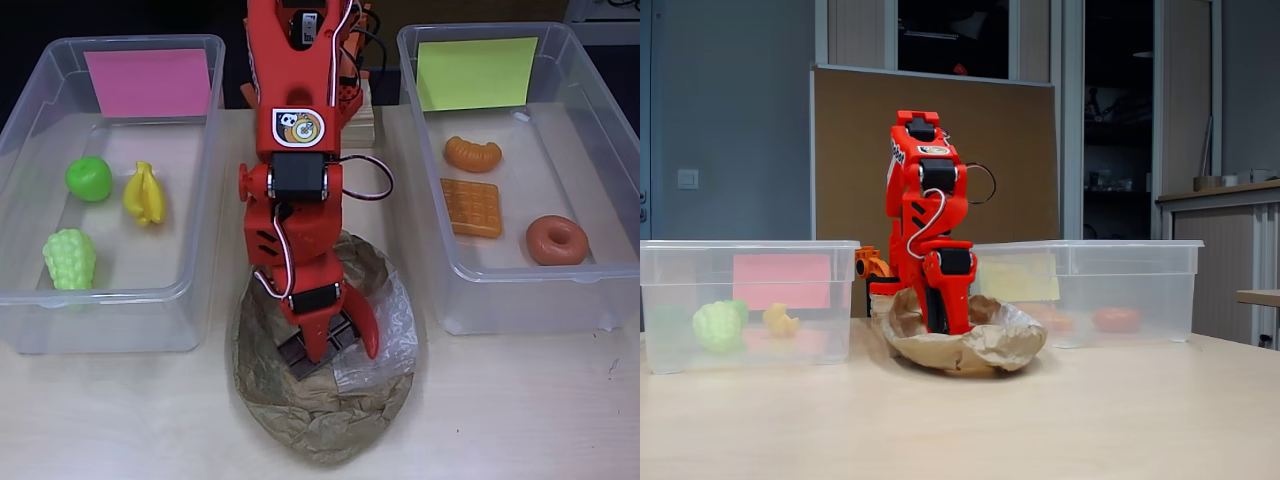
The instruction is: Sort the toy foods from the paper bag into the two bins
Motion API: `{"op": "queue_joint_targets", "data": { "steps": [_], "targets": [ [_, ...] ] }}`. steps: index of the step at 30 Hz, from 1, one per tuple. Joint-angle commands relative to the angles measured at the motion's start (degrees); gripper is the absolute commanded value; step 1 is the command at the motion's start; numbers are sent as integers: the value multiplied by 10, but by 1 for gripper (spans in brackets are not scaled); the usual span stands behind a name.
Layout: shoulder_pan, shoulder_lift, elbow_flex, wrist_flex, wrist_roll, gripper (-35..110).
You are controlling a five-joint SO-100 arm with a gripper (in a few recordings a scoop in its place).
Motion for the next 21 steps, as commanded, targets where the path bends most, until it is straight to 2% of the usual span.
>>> {"op": "queue_joint_targets", "data": {
  "steps": [1,10,21],
  "targets": [
    [-20,51,-6,39,18,3],
    [-54,141,-42,134,61,0],
    [-79,266,-56,198,115,0]
  ]
}}
